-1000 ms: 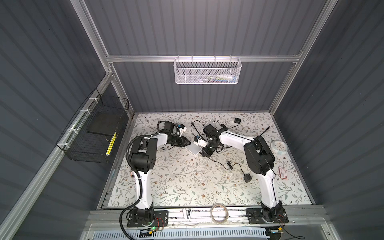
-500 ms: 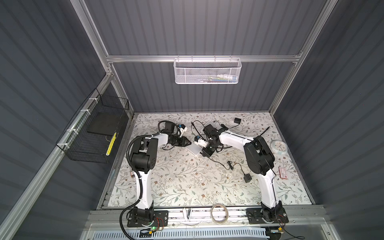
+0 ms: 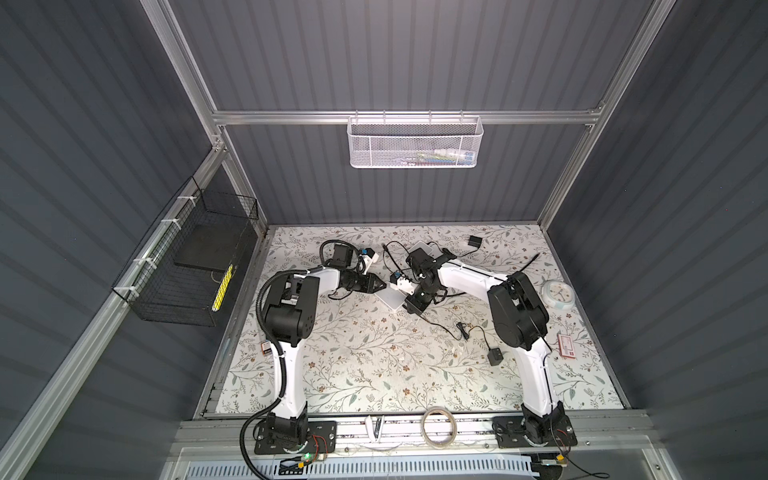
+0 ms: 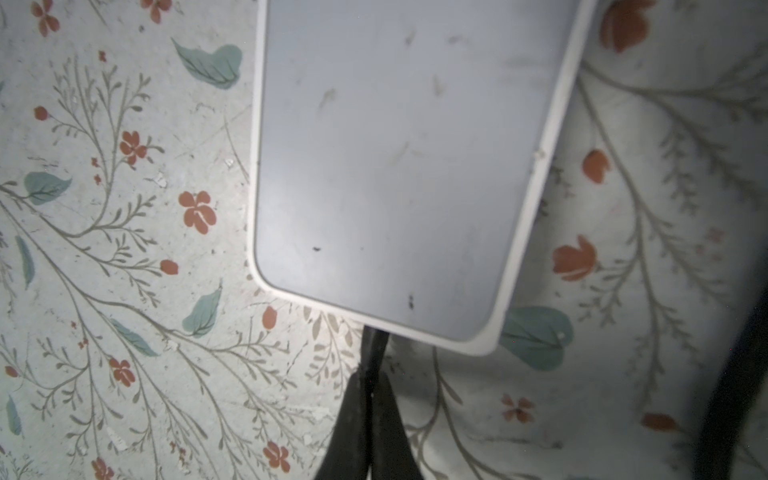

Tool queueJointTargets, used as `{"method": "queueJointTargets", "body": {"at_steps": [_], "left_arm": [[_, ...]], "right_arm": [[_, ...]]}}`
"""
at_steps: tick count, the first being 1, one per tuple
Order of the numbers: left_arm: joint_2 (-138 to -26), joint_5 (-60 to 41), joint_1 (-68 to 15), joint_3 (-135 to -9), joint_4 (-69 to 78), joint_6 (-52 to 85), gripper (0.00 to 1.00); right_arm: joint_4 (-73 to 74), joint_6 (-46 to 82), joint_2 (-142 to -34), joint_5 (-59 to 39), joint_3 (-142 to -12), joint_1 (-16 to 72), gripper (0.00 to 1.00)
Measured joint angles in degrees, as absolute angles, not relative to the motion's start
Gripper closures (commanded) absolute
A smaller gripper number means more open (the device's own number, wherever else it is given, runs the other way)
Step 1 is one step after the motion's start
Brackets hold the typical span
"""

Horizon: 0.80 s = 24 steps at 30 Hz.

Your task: Insert the plug into the switch port

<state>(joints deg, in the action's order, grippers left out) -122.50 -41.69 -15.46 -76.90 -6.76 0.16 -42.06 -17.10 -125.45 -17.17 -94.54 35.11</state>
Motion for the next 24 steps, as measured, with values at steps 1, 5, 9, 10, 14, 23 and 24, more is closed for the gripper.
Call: {"method": "queueJointTargets", "body": {"at_steps": [1,5,9,10,14,23,24], "left_arm": [[-122.5,-41.8,-15.5,-76.8,-6.5,0.2,0.74],[-122.5,-42.0,-15.5,-76.5,-5.9,0.2,0.74],[-122.5,-42.0,-15.6,-76.1,-4.8,0.2,0.75],[-122.5,-42.1,-15.7,-76.0,-4.5,0.2,0.74],[-122.5,-41.9,-16.4,-75.7,-3.1,0.2,0.75],[-122.7,-41.7,-17.5,-75.2,-0.8,0.2,0.75],[-122.7,-41.7,-17.6,-75.1,-0.6,0.2,0.75]], "right_arm": [[-42.1,-17.0,-125.4,-17.1,-94.5,35.1,1.0],[-42.1,-16.4,-125.4,-17.1,-94.5,35.1,1.0],[-42.1,-15.9,-125.4,-17.1,-94.6,35.0,1.0],[-42.2,-15.8,-125.4,-17.0,-94.6,34.9,1.0],[-44.2,-15.6,-125.9,-16.6,-95.7,34.9,1.0],[-46.6,-15.5,-126.4,-16.2,-97.3,34.8,1.0],[-46.7,-15.5,-126.5,-16.2,-97.3,34.8,1.0]]}}
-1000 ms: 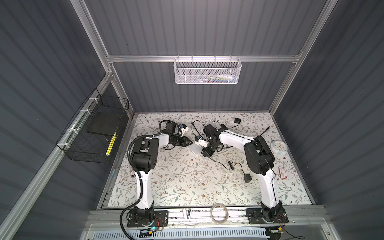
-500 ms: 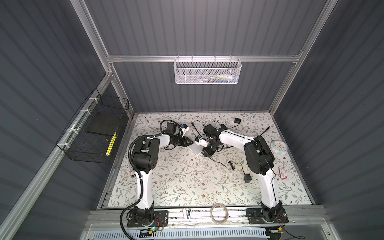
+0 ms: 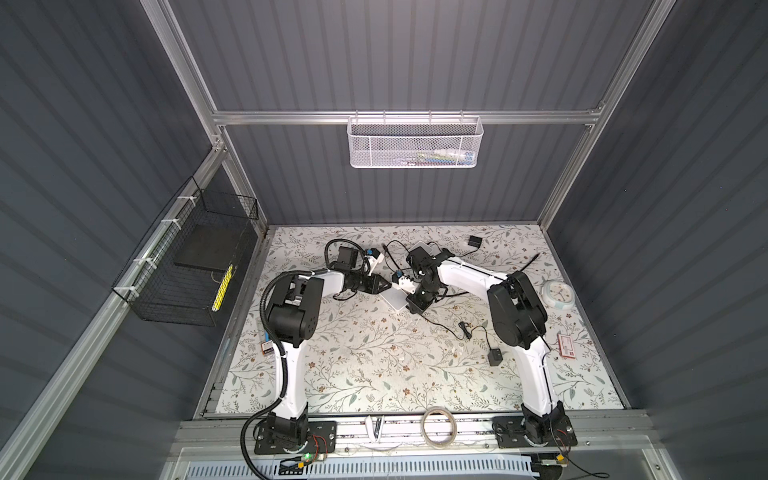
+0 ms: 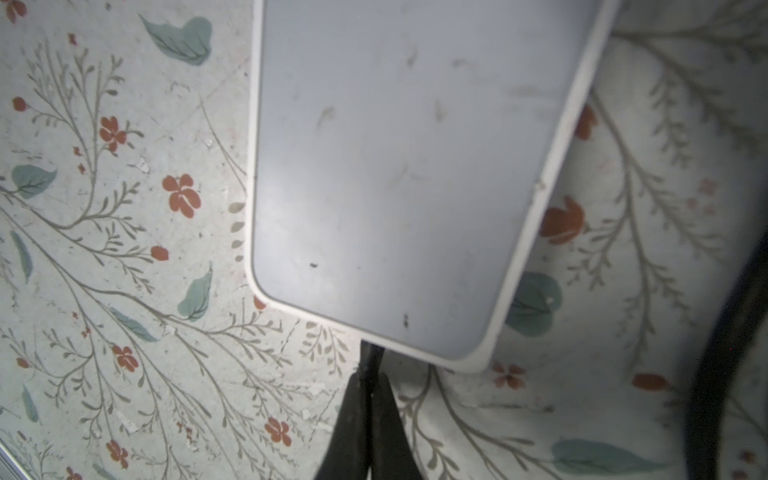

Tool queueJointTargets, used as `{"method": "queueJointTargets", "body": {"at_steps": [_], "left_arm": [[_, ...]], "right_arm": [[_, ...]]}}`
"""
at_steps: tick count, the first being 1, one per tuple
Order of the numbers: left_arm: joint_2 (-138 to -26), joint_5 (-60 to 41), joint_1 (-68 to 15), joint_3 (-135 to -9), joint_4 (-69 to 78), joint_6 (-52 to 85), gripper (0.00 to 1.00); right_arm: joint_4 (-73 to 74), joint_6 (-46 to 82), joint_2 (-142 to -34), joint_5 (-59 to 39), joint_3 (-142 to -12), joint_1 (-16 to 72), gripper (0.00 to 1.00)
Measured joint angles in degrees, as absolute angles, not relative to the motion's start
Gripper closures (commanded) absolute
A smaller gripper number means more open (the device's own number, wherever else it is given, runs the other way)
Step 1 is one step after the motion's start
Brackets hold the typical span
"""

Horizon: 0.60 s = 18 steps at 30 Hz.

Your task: Insert the plug into the switch port

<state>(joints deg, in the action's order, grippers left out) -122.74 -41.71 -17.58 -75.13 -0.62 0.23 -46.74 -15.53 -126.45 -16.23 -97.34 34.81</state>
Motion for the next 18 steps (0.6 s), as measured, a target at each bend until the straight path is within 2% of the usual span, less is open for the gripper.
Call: {"method": "queueJointTargets", "body": {"at_steps": [13,16,18], "left_arm": [[-122.7,-41.7,-17.7,-73.5,3.3,3.1,0.75],[-122.5,-41.2,-17.6,-72.6,4.7,6.0,0.75],[-121.9,-40.9,-17.1,-71.3,5.8,8.8,0.74]], "right_arm": [[-48.1,-15.4,-127.0,-16.2,-98.4,34.7,1.0],[-46.7,-15.4,-126.5,-16.2,-97.0,34.7,0.96],[-44.3,-15.4,-125.1,-15.8,-94.8,34.7,0.88]]}}
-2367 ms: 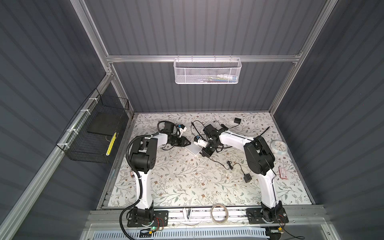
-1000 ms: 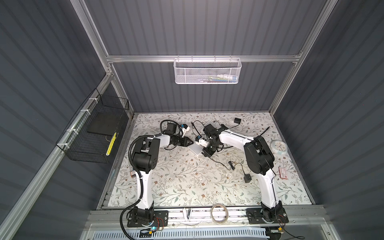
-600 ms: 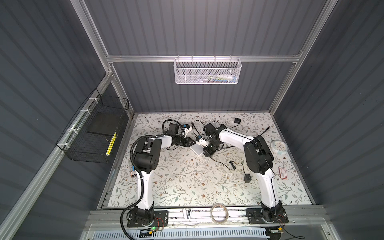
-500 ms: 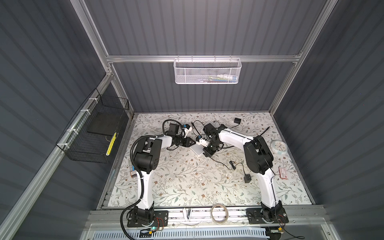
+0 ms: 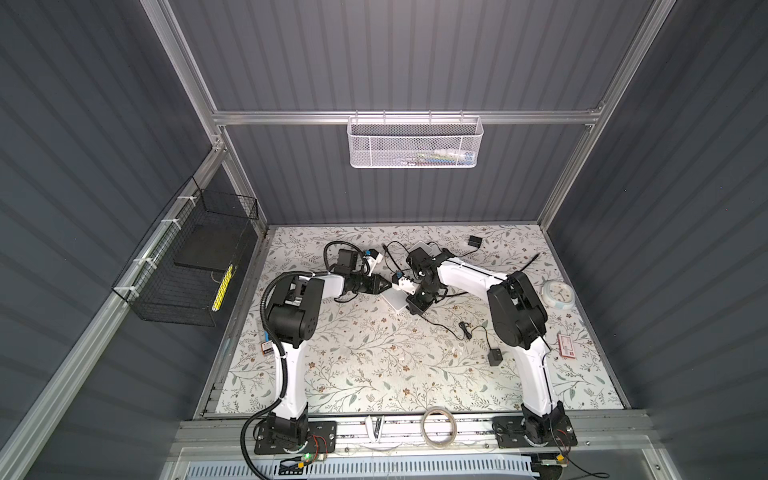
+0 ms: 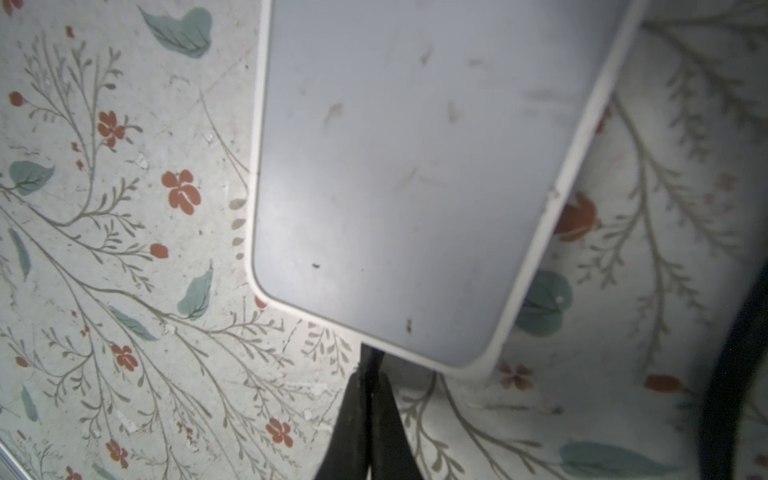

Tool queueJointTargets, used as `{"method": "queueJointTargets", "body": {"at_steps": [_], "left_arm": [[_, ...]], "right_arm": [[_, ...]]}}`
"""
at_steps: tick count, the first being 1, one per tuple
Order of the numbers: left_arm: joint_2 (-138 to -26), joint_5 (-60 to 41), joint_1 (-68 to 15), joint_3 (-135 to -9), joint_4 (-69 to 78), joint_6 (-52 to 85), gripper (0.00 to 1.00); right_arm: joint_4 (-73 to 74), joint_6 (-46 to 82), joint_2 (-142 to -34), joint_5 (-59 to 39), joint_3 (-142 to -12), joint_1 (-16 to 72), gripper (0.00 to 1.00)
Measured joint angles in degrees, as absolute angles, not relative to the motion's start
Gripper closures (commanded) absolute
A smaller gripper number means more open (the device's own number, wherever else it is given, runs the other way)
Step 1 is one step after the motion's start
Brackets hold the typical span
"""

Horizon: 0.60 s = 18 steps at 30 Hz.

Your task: Insert the plug into the switch port

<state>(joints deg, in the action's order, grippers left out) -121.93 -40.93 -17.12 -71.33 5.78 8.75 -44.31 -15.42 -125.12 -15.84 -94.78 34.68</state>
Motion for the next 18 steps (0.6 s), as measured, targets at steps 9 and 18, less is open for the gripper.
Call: {"method": "queueJointTargets", "body": {"at_steps": [9,18], "left_arm": [[-116.0,-38.7,-14.7,-64.0,4.4,17.7,0.69],[-105.1,-27.8,-13.3,-60.1,-5.5,18.7,0.62]], "right_arm": [[-30.8,-14.6,-115.8,-13.7,-85.1,32.6,0.66],[-28.6,-14.3,-115.2,-11.0,-87.1,28.0,0.68]]}}
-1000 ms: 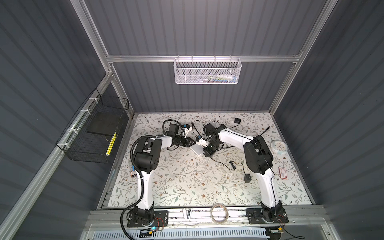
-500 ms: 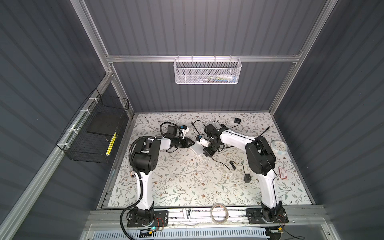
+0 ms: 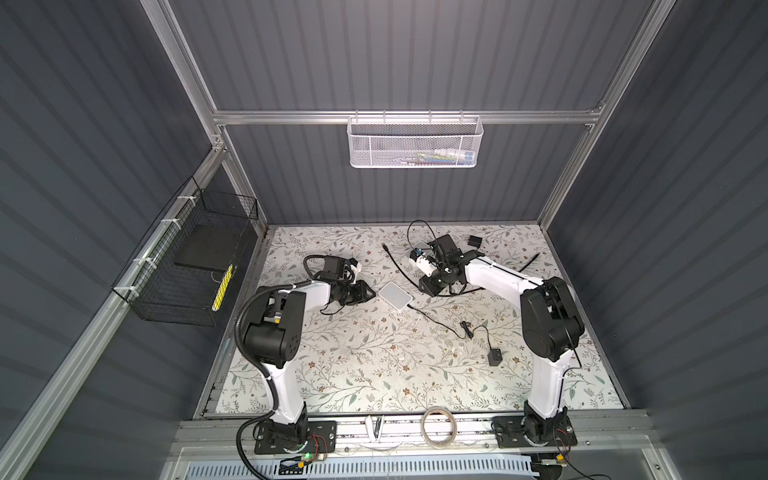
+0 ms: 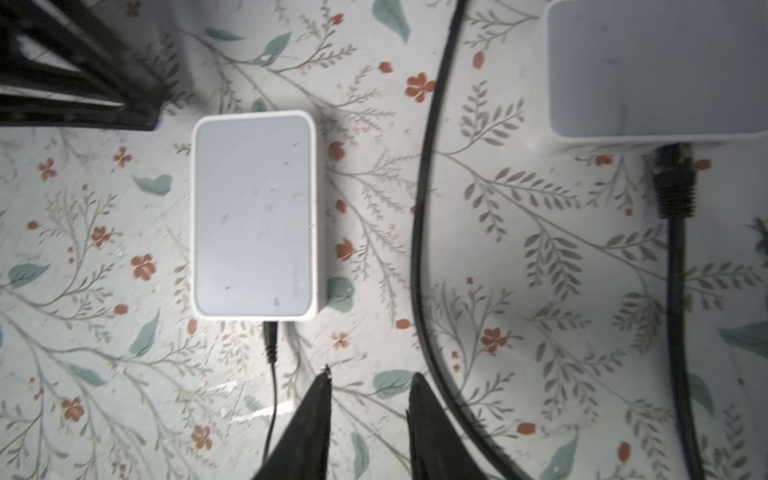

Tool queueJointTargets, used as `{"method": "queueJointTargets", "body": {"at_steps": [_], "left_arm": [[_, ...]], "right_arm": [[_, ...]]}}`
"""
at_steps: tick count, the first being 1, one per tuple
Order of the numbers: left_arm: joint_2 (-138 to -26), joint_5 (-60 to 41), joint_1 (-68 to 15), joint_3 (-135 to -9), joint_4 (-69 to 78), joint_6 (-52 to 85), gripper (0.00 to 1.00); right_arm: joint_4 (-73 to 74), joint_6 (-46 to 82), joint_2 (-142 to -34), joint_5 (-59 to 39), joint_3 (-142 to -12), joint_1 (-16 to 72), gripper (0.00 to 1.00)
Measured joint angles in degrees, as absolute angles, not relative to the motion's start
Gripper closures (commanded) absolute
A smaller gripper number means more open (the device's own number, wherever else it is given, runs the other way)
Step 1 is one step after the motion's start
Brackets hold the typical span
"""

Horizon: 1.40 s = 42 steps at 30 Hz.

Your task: Insert the plug into the switch port

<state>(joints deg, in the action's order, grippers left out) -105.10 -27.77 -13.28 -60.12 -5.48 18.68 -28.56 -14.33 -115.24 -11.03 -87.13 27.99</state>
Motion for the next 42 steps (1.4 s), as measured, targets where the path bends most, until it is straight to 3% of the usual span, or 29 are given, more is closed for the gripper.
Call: {"method": "queueJointTargets", "body": {"at_steps": [11,25,42], "left_arm": [[-80.2,-16.0,-7.8,-56.6,-10.2,18.2,0.56],[-79.3,-15.0,-5.1,-54.9,-13.3,17.6,0.56],[-79.4,-16.8,-3.7,-51.4,-12.6,17.6,0.56]], "right_arm": [[-36.9,-15.6,-129.0,-7.0,-102.3,27.0,0.68],[-41.5,-14.7,-130.0,-6.3,-103.2,29.2,0.68],[-41.5,-13.4,-130.8,-6.7,-103.1,30.9,1.0]]}}
